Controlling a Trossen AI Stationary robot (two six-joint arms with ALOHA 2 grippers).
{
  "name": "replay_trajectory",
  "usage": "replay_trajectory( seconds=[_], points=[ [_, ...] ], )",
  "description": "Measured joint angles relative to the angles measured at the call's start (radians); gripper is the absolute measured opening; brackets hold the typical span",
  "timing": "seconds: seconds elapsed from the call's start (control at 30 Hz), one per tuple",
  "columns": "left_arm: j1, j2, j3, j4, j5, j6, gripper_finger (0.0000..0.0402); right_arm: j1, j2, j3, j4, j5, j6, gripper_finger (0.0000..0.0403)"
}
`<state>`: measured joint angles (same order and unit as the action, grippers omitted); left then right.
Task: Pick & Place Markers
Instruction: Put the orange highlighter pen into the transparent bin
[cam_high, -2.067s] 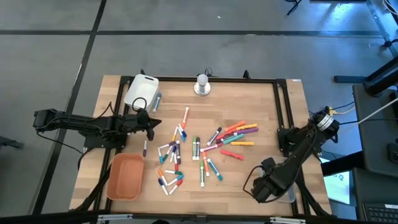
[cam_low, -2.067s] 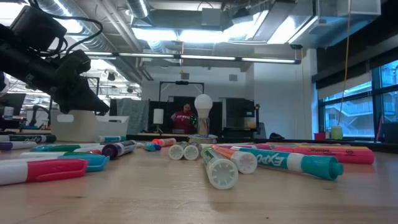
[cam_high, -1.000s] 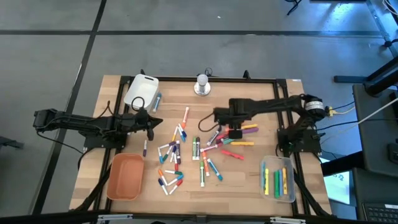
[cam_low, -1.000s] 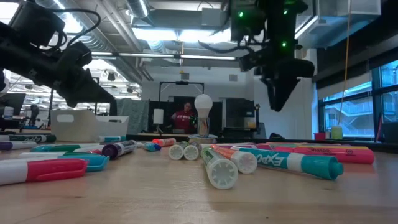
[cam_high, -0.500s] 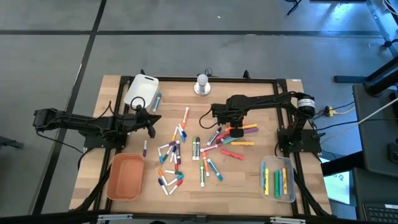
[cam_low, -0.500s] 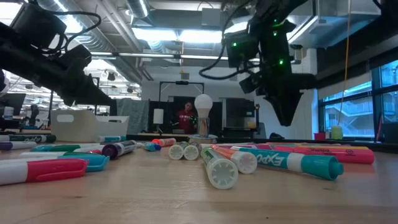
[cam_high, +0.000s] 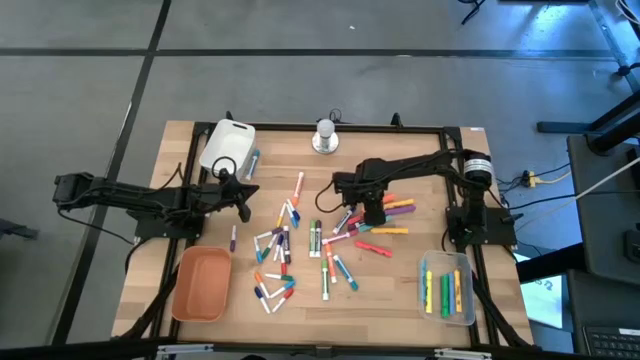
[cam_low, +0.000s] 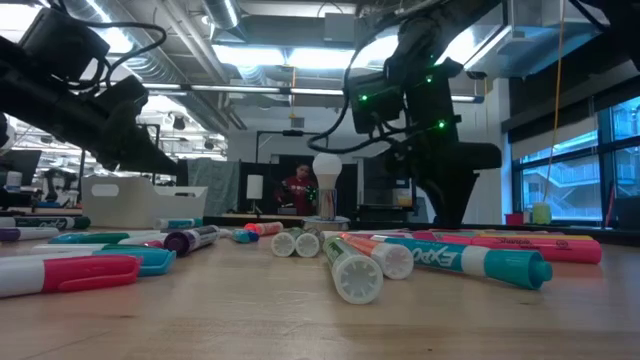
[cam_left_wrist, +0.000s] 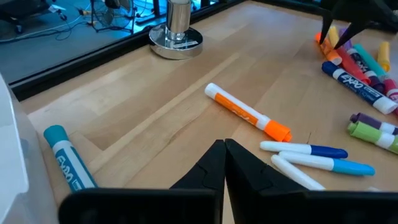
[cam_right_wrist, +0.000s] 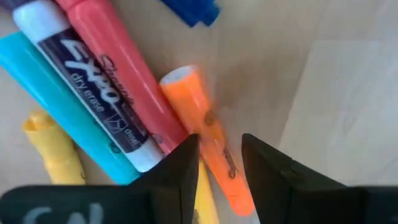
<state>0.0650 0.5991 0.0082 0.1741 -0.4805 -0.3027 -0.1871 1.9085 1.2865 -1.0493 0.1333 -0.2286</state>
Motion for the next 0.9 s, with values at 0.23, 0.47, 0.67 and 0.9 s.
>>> replay_trajectory(
  seconds=[0.23, 0.47, 0.67, 0.9],
  points=[
    [0.000, 0.008, 0.000, 0.000, -0.002, -0.008, 0.0006, 0.000, 0.051, 0.000, 0.018, -0.001, 0.005, 0.0122],
    [0.000, 0.008, 0.000, 0.000, -0.010, -0.024, 0.0006, 0.001, 0.065, 0.002, 0.034, 0.012, 0.013, 0.0076],
    [0.000, 0.008, 0.000, -0.016, -0.029, -0.009, 0.0006, 0.024, 0.026, 0.008, -0.021, 0.234, 0.254, 0.0063],
    [0.000, 0.013, 0.000, -0.022, -0.032, -0.075, 0.0006, 0.174, -0.239, 0.009, -0.271, 0.374, 0.717, 0.0063]
  ],
)
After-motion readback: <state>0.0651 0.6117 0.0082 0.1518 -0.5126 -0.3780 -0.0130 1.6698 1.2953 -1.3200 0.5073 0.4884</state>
